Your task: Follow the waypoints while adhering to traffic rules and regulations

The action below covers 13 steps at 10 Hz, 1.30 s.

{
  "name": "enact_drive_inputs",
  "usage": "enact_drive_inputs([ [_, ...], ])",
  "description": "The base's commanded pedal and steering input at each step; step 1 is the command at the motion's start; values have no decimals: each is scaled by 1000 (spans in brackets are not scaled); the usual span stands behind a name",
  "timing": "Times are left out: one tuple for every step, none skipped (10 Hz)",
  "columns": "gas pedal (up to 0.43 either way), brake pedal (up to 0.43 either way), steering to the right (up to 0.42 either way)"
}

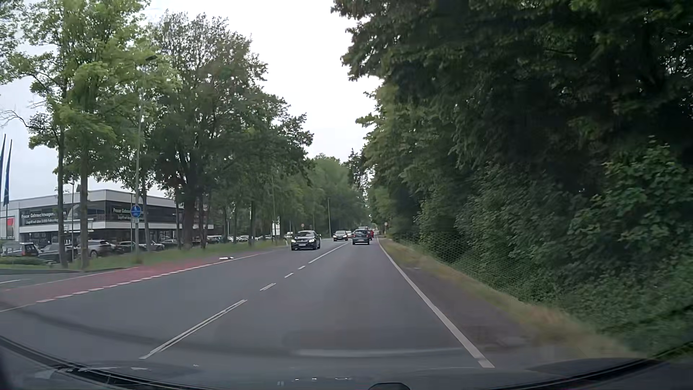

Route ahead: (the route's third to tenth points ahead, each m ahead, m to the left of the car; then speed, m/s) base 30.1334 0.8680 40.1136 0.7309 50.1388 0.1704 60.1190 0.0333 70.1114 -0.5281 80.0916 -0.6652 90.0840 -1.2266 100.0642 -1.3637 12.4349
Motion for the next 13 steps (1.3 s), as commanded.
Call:
enact_drive_inputs([
  [169,0,4],
  [169,0,4],
  [169,0,4],
  [169,0,4],
  [169,0,4],
  [169,0,4],
  [169,0,4],
  [169,0,4],
  [169,0,3],
  [169,0,1],
  [169,0,1],
  [169,0,1],
  [169,0,1],
])
